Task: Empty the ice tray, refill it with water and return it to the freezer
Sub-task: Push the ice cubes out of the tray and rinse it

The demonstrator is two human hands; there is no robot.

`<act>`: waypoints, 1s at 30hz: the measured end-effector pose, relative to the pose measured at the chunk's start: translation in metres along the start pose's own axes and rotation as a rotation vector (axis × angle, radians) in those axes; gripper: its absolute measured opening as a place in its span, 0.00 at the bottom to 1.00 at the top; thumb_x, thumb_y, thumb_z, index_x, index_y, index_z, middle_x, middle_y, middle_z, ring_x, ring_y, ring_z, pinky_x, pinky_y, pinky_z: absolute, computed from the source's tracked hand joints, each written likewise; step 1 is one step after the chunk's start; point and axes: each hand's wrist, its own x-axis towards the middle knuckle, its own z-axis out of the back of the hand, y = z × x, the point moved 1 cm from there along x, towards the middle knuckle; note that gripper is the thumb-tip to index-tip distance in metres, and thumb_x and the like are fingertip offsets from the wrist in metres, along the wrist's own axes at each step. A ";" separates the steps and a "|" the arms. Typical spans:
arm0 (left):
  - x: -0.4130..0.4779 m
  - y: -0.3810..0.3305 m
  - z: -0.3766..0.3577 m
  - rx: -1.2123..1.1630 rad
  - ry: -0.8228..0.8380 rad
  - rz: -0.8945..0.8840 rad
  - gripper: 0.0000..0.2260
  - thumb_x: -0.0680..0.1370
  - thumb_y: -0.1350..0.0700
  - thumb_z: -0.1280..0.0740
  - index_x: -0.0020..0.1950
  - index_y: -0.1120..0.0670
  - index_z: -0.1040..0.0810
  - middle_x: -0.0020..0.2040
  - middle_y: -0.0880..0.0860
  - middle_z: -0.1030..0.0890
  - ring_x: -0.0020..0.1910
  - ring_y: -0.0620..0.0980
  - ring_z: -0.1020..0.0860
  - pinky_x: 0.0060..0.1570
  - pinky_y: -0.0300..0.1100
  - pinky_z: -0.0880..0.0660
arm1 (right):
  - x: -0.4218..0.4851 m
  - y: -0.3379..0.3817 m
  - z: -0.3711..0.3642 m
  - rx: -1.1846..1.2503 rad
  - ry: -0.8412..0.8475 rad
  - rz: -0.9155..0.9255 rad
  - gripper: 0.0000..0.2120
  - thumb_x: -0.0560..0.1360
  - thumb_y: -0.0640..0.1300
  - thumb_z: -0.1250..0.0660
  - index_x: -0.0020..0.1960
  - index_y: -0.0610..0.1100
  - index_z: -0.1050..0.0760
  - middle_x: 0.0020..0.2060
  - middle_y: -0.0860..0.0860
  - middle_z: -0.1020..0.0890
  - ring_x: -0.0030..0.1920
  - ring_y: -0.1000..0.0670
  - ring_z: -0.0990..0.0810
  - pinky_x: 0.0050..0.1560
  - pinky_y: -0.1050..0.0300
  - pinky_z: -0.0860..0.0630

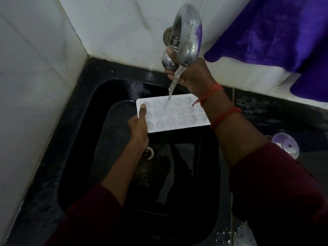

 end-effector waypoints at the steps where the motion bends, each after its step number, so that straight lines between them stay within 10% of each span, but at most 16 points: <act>1: -0.001 0.000 0.003 -0.002 -0.001 0.000 0.14 0.78 0.45 0.28 0.42 0.54 0.20 0.35 0.47 0.14 0.37 0.50 0.15 0.37 0.46 0.17 | 0.001 0.001 0.000 0.003 0.011 0.010 0.06 0.78 0.39 0.30 0.47 0.36 0.24 0.47 0.38 0.18 0.44 0.45 0.18 0.53 0.50 0.17; 7: -0.002 -0.001 0.026 0.010 -0.034 -0.018 0.15 0.77 0.43 0.28 0.42 0.55 0.19 0.36 0.47 0.14 0.42 0.51 0.15 0.41 0.48 0.16 | 0.003 -0.009 0.004 0.132 0.082 -0.008 0.10 0.80 0.44 0.31 0.54 0.37 0.23 0.58 0.35 0.18 0.58 0.40 0.18 0.64 0.45 0.21; 12: -0.007 -0.003 0.045 0.000 -0.052 -0.041 0.15 0.78 0.45 0.29 0.40 0.56 0.21 0.32 0.46 0.15 0.31 0.45 0.16 0.29 0.40 0.20 | 0.005 -0.015 0.004 0.288 0.155 -0.076 0.10 0.82 0.44 0.35 0.55 0.37 0.22 0.53 0.39 0.17 0.61 0.41 0.19 0.67 0.47 0.24; 30: -0.033 -0.006 0.100 -0.034 -0.083 -0.044 0.14 0.79 0.45 0.30 0.47 0.56 0.19 0.38 0.49 0.13 0.38 0.50 0.13 0.34 0.46 0.17 | -0.007 -0.019 -0.005 0.518 0.137 -0.099 0.20 0.81 0.46 0.34 0.67 0.35 0.26 0.63 0.38 0.20 0.65 0.42 0.21 0.65 0.51 0.23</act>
